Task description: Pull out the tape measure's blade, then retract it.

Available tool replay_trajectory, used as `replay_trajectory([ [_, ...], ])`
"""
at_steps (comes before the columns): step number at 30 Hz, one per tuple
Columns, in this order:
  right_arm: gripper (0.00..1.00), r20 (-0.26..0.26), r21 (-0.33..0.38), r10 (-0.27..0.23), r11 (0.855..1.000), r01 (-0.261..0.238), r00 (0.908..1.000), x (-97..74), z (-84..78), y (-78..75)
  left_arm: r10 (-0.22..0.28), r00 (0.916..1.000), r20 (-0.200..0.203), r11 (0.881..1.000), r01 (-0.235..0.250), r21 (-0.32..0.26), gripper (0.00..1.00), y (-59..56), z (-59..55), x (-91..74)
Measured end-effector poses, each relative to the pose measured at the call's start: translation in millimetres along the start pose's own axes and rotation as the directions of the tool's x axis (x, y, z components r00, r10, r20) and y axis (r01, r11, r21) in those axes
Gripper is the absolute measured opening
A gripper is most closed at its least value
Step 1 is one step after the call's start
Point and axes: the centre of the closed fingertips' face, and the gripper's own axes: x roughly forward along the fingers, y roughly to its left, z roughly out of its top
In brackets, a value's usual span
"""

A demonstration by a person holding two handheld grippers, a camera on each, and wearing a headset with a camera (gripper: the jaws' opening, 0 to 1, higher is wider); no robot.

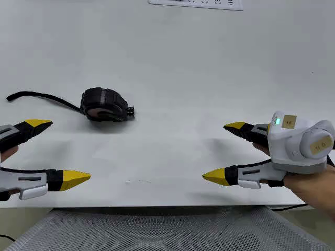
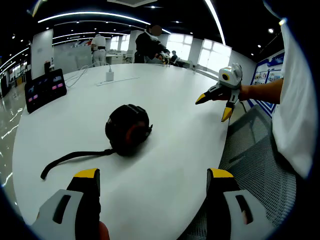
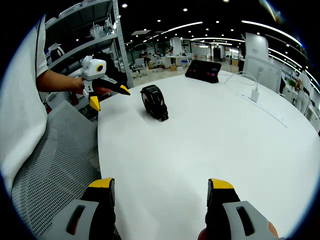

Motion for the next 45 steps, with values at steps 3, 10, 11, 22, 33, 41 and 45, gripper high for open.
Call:
replay_trajectory([
  [3,0.74,0.001,0.001,-0.001,1.000,0.001,1.0000,-0.2,0.3,-0.2,-0.002,1.0000,-0.001,1.000,0.002,0.000,0.85,0.2,0.5,0.6],
  [10,0.77,0.012,-0.003,-0.002,1.000,0.002,0.9999,-0.4,1.7,-0.5,-0.006,1.0000,-0.001,1.000,0.006,0.000,0.85,-1.2,0.8,1.1],
  [11,0.77,0.010,-0.002,-0.001,1.000,0.001,1.0000,0.0,1.0,-0.7,-0.006,1.0000,-0.002,1.000,0.006,-0.002,0.85,-1.3,0.6,1.1],
  [22,0.79,0.024,-0.007,-0.005,1.000,0.005,0.9997,1.0,3.0,-2.8,-0.001,0.9999,0.011,1.000,0.001,-0.012,0.85,1.2,3.0,0.7],
  [33,0.80,0.022,-0.008,-0.008,1.000,0.008,0.9997,1.5,2.9,-4.4,-0.006,0.9999,0.013,1.000,0.006,-0.011,0.81,2.1,4.0,1.2],
  [41,0.81,0.026,-0.012,-0.008,1.000,0.009,0.9996,3.2,5.1,-5.6,-0.014,0.9998,0.010,1.000,0.014,-0.008,0.82,2.7,4.5,2.1],
  [45,0.83,0.027,-0.021,-0.010,1.000,0.010,0.9996,7.0,6.5,-8.5,-0.014,0.9998,0.011,1.000,0.014,0.003,0.82,6.4,6.5,4.3],
])
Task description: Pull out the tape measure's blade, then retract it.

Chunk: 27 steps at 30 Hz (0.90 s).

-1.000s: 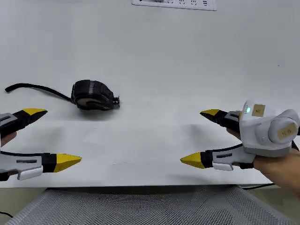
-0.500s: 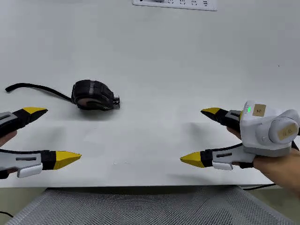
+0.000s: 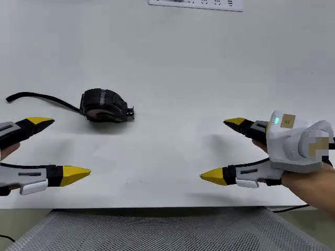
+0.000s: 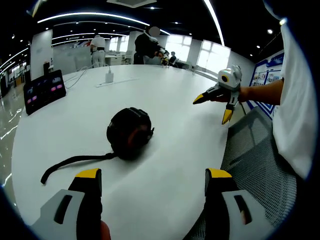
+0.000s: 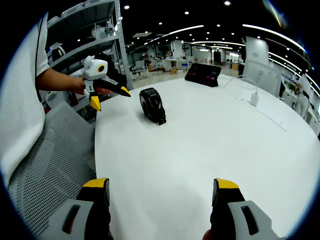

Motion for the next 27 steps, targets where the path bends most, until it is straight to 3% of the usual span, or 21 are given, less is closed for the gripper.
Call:
replay_trajectory([
  [12,0.82,0.009,-0.018,0.022,1.000,-0.022,0.9997,11.2,8.8,-3.6,-0.017,0.9998,-0.006,0.999,0.017,0.031,0.82,6.1,6.1,11.5],
  [27,0.80,0.008,-0.060,0.061,0.996,-0.061,0.9981,27.4,21.4,-8.8,-0.052,0.9974,-0.050,0.992,0.057,0.112,0.83,20.8,12.7,28.9],
])
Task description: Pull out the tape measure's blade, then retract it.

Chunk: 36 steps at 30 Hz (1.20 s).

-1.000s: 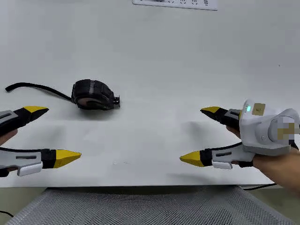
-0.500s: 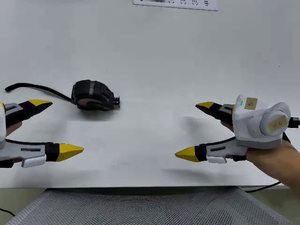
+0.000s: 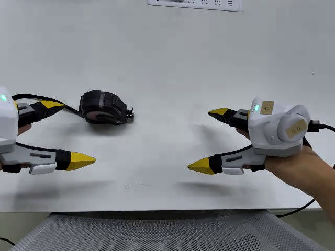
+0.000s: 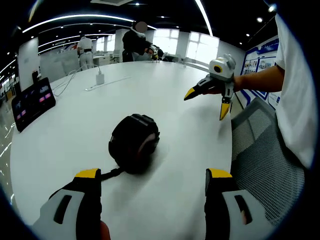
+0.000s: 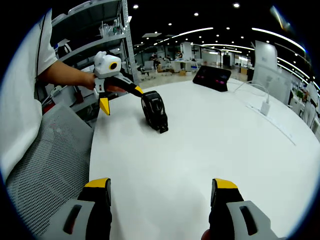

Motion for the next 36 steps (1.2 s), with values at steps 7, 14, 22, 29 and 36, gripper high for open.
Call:
replay_trajectory([
  [7,0.80,0.013,-0.001,0.026,1.000,-0.026,0.9996,7.4,5.1,-1.1,-0.020,0.9996,-0.019,0.999,0.020,0.034,0.83,5.1,2.4,7.4],
  [14,0.78,0.000,-0.026,0.051,0.998,-0.051,0.9987,17.1,10.7,-1.5,-0.047,0.9983,-0.036,0.997,0.049,0.065,0.81,10.8,6.6,16.6],
  [22,0.77,-0.005,-0.045,0.064,0.997,-0.064,0.9979,22.9,18.7,-8.0,-0.075,0.9952,-0.063,0.991,0.081,0.108,0.75,15.9,8.4,25.0],
  [29,0.75,-0.011,-0.051,0.079,0.996,-0.079,0.9968,28.5,19.5,-10.5,-0.095,0.9922,-0.081,0.986,0.105,0.126,0.68,21.1,10.0,31.9],
  [36,0.75,-0.013,-0.051,0.088,0.995,-0.088,0.9960,32.7,19.7,-11.4,-0.095,0.9911,-0.093,0.981,0.109,0.159,0.60,31.4,13.2,39.5],
])
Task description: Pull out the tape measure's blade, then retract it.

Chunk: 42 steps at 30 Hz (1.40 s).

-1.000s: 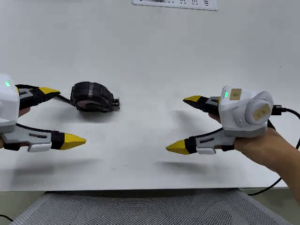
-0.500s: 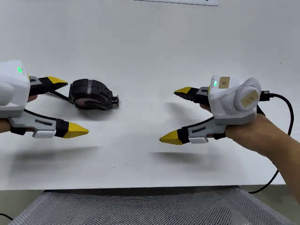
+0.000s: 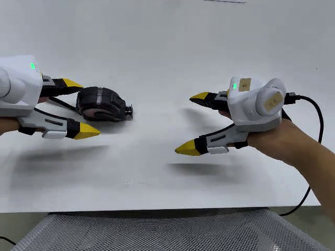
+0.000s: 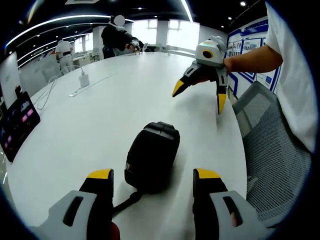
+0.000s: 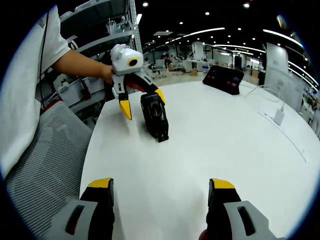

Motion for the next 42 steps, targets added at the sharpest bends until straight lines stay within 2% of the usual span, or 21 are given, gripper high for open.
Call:
replay_trajectory([
  [8,0.75,0.002,0.006,0.002,1.000,-0.002,1.0000,2.8,-0.4,-2.2,-0.021,0.9997,-0.012,0.999,0.021,0.031,0.48,2.2,2.3,9.7],
  [14,0.75,0.003,0.009,0.001,1.000,-0.001,1.0000,3.9,-0.7,-3.3,-0.034,0.9991,-0.027,0.998,0.035,0.046,0.45,2.0,0.4,15.2],
  [25,0.74,0.004,0.009,0.004,1.000,-0.004,1.0000,5.9,-1.1,-5.6,-0.043,0.9987,-0.028,0.997,0.044,0.060,0.39,3.1,2.2,18.6],
  [32,0.71,0.007,0.007,0.001,1.000,-0.001,1.0000,8.6,0.2,-8.6,-0.059,0.9978,-0.030,0.996,0.061,0.068,0.34,-1.4,0.7,20.1],
  [42,0.70,0.019,-0.004,0.003,1.000,-0.003,0.9998,17.1,5.9,-10.2,-0.061,0.9977,-0.031,0.996,0.063,0.064,0.34,-1.1,0.4,20.0],
])
